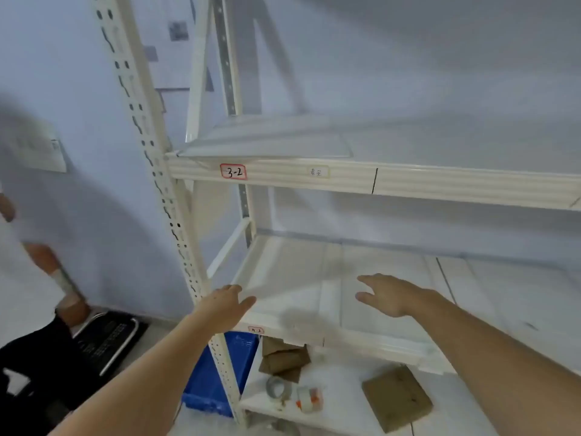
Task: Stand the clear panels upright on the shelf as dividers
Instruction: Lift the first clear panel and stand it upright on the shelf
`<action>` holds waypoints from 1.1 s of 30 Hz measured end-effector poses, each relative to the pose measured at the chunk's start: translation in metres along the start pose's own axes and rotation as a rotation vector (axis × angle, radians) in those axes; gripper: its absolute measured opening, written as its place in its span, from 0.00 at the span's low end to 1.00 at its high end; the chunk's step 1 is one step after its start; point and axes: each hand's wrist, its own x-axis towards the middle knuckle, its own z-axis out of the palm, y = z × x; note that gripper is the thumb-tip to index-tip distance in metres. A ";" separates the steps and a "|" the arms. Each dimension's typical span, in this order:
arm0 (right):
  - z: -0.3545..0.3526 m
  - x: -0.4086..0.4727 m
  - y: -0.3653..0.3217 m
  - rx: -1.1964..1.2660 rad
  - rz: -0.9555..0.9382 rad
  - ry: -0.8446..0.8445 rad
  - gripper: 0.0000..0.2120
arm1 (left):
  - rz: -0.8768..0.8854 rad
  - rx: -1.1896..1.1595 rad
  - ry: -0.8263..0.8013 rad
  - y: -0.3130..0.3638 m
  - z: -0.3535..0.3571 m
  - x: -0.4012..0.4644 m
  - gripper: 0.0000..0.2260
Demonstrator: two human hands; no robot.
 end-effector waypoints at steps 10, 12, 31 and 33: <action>0.074 0.119 -0.066 0.097 0.057 -0.191 0.27 | -0.265 -0.264 -0.150 -0.043 0.063 0.122 0.42; 0.096 0.133 -0.082 0.048 0.074 -0.215 0.25 | -0.307 -0.321 -0.166 -0.047 0.076 0.139 0.40; 0.122 0.138 -0.103 0.236 0.248 -0.142 0.20 | -0.583 -0.682 -0.172 -0.046 0.059 0.173 0.34; 0.121 0.133 -0.099 0.197 0.225 -0.142 0.22 | -0.585 -0.840 -0.109 -0.040 0.051 0.165 0.29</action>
